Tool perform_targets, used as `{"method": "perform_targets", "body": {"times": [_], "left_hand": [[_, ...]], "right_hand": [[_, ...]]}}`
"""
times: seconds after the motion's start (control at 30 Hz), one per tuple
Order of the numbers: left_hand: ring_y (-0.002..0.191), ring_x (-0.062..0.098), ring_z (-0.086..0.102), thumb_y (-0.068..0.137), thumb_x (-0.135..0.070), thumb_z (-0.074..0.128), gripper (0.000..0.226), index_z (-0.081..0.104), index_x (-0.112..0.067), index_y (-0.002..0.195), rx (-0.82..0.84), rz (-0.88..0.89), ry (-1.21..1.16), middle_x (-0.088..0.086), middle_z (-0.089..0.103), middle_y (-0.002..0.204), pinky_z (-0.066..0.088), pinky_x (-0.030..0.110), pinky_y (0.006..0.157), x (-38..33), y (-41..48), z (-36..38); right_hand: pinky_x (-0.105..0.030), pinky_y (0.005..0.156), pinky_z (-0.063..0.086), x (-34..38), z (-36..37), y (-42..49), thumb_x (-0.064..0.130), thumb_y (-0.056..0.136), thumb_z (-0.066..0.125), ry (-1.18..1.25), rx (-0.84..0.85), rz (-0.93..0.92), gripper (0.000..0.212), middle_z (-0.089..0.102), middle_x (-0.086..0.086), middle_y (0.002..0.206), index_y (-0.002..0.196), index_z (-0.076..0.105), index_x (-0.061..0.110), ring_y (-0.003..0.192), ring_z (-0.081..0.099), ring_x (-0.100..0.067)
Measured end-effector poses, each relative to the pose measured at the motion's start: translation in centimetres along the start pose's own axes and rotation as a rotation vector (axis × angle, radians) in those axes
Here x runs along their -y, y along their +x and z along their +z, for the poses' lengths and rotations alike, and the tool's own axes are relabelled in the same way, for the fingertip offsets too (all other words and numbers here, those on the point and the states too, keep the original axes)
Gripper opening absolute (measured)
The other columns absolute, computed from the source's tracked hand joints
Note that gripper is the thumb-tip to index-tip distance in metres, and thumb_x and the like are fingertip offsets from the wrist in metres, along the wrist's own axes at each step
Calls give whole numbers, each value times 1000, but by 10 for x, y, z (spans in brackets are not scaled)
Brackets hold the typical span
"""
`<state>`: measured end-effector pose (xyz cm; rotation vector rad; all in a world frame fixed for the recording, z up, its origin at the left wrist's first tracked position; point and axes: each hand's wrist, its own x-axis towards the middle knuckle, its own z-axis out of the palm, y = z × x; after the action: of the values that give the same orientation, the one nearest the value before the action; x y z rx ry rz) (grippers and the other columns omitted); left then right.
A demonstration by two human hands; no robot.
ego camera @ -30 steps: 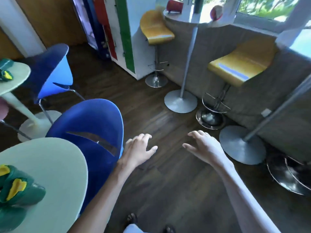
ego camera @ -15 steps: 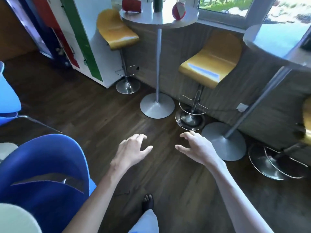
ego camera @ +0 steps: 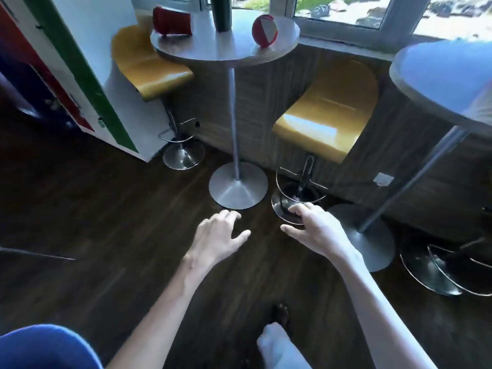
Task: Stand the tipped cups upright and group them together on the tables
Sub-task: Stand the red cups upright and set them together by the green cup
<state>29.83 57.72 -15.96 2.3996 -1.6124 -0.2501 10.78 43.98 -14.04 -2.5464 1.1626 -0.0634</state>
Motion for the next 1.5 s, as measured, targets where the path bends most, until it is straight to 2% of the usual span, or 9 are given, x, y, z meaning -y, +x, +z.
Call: {"method": "perform_targets", "body": {"times": [0.13, 0.43, 0.67, 0.87, 1.0, 1.07, 1.2, 1.33, 1.5], "left_hand": [[111, 16, 58, 86, -55, 52, 49, 54, -23, 123, -35, 38, -10, -5, 60, 120, 46, 35, 91, 5, 78, -6], [104, 17, 61, 83, -53, 53, 44, 60, -23, 114, -246, 85, -75, -5, 64, 112, 49, 36, 87, -15, 280, -54], [100, 17, 63, 83, -40, 65, 33, 63, -20, 109, -462, 143, -205, -3, 64, 108, 52, 37, 85, 2, 413, -118], [105, 22, 61, 84, -45, 62, 47, 51, -21, 123, -415, 261, -248, 4, 56, 125, 55, 44, 83, 35, 526, -163], [114, 24, 56, 80, -39, 71, 67, 40, -22, 137, -297, 328, -241, 11, 48, 134, 52, 45, 93, 56, 590, -177], [114, 22, 54, 79, -37, 74, 72, 38, -23, 140, -255, 372, -264, 12, 47, 133, 51, 41, 93, 66, 614, -179], [99, 12, 63, 76, -24, 78, 69, 46, -19, 136, -236, 495, -391, 11, 53, 127, 55, 26, 86, 76, 638, -174], [90, 10, 69, 73, -14, 80, 62, 55, -14, 130, -296, 544, -550, 3, 59, 114, 56, 24, 86, 79, 651, -166], [95, 8, 67, 75, -10, 78, 60, 55, -15, 130, -322, 475, -720, -1, 62, 112, 53, 24, 90, 71, 663, -176]], "right_hand": [[-32, 87, 43, -13, -18, 61, 57, 81, 58, -3, -23, 16, 46, 59, 7, 110, 116, 55, 27, 110, 53, -18], [-34, 92, 44, -56, -121, 236, 55, 84, 57, 4, -124, -77, 53, 56, 3, 125, 128, 50, 26, 117, 52, -18], [-37, 89, 50, -57, -189, 377, 52, 82, 61, 65, -253, -209, 51, 59, 5, 122, 126, 52, 27, 110, 58, -16], [-23, 81, 48, -37, -219, 484, 44, 83, 65, 139, -357, -291, 54, 53, 3, 131, 131, 47, 29, 106, 60, -13], [-33, 89, 55, -30, -220, 538, 35, 80, 71, 233, -306, -286, 71, 42, -2, 141, 141, 35, 29, 109, 57, -12], [-35, 88, 55, -33, -215, 561, 32, 80, 73, 287, -274, -303, 76, 41, 0, 141, 143, 32, 32, 102, 57, -3], [-14, 79, 54, -37, -205, 587, 20, 79, 75, 449, -251, -330, 73, 44, 2, 136, 141, 38, 33, 96, 57, 4], [-26, 88, 55, -39, -200, 602, 15, 77, 76, 568, -265, -329, 73, 48, 5, 135, 138, 42, 36, 104, 62, -11], [-23, 86, 54, -37, -219, 614, 13, 78, 75, 706, -250, -322, 70, 56, 7, 125, 137, 44, 36, 96, 66, -8]]}}
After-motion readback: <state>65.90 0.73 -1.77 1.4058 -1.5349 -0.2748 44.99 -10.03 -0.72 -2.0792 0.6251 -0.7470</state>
